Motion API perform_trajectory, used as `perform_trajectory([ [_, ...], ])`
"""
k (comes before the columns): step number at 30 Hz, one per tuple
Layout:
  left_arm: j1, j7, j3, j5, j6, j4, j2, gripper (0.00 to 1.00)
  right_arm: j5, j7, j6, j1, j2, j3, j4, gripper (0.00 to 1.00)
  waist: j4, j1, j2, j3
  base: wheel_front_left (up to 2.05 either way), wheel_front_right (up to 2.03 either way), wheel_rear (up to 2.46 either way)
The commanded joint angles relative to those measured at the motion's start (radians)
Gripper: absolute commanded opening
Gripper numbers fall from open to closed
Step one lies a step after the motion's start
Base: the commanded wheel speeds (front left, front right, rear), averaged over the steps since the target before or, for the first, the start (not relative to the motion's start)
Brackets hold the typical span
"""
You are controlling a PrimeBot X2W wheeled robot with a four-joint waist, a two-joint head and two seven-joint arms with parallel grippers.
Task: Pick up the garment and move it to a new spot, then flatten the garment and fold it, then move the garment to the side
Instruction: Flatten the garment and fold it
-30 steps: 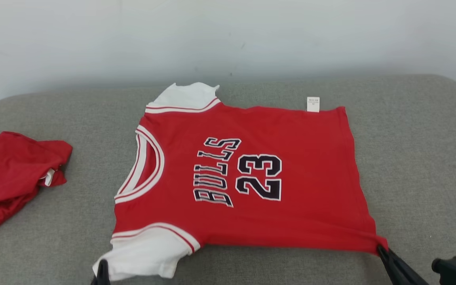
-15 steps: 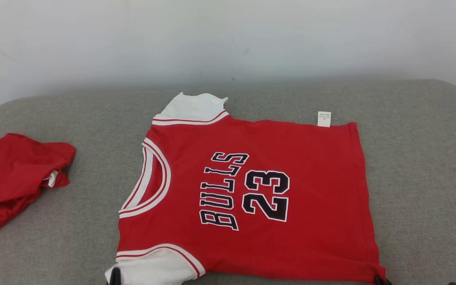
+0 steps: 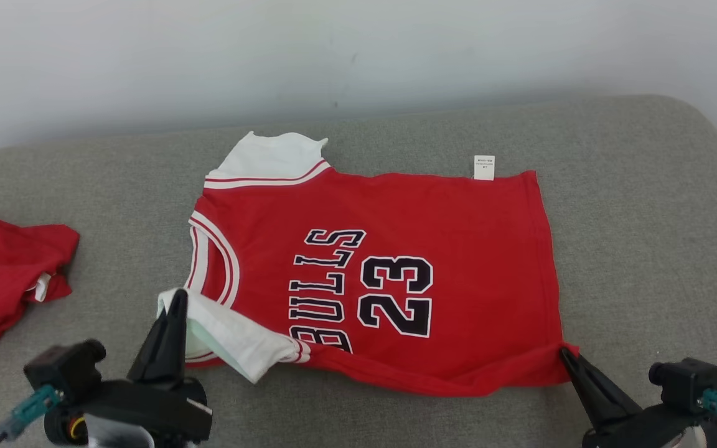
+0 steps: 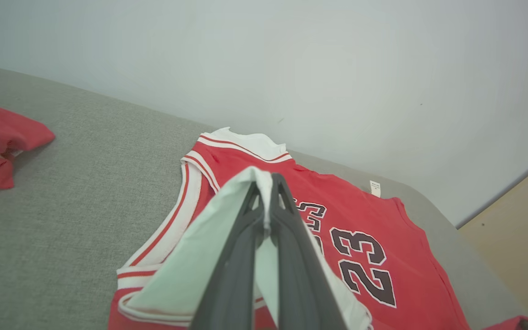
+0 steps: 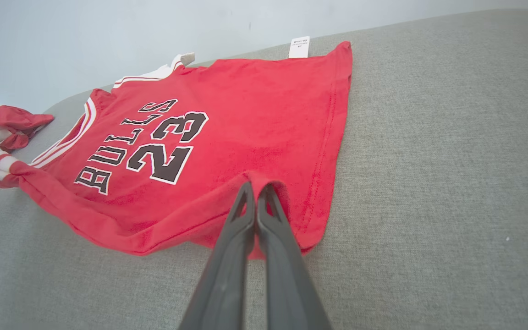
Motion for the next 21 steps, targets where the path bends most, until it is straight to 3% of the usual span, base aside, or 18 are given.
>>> perform_trajectory([
  [1,-0.031,0.009,-0.001,0.005,-0.006,0.012,0.004,0.00,0.012,0.004,0.001,-0.024,0.007,0.005,0.008,0.00,-0.018,-0.0001,0.0000,0.022,0.00,0.00,0.00],
  [7,-0.201,0.045,-0.008,0.011,-0.044,0.149,0.015,0.00,0.047,-0.009,0.001,-0.153,0.027,0.021,0.091,0.00,-0.039,-0.0001,0.0000,0.089,0.00,0.00,0.00],
  [16,-0.411,0.015,-0.025,0.038,-0.104,0.412,0.005,0.00,0.084,-0.071,0.001,-0.319,0.045,0.089,0.258,0.00,-0.065,-0.0001,0.0000,0.155,0.00,0.00,0.00],
  [17,-0.422,0.010,-0.028,0.042,-0.108,0.434,0.004,0.00,0.084,-0.077,0.001,-0.330,0.045,0.098,0.272,0.13,-0.065,-0.0001,0.0000,0.156,0.00,0.00,0.00],
  [18,-0.432,0.005,-0.034,0.045,-0.111,0.458,0.003,0.00,0.084,-0.089,0.001,-0.340,0.044,0.103,0.285,0.75,-0.064,-0.0001,0.0000,0.157,0.00,0.00,0.00],
  [19,-0.440,-0.004,-0.040,0.052,-0.112,0.476,0.002,0.00,0.087,-0.098,0.001,-0.347,0.045,0.110,0.299,1.00,-0.063,-0.0001,0.0000,0.154,0.00,0.00,0.00],
  [20,-0.447,-0.014,-0.044,0.059,-0.114,0.493,0.001,0.20,0.092,-0.105,0.001,-0.350,0.046,0.116,0.312,1.00,-0.060,-0.0001,0.0000,0.151,0.00,0.00,0.00],
  [21,-0.450,-0.023,-0.049,0.066,-0.120,0.511,0.000,1.00,0.091,-0.115,0.001,-0.353,0.043,0.122,0.320,1.00,-0.057,-0.0001,0.0000,0.147,0.00,0.00,0.00],
])
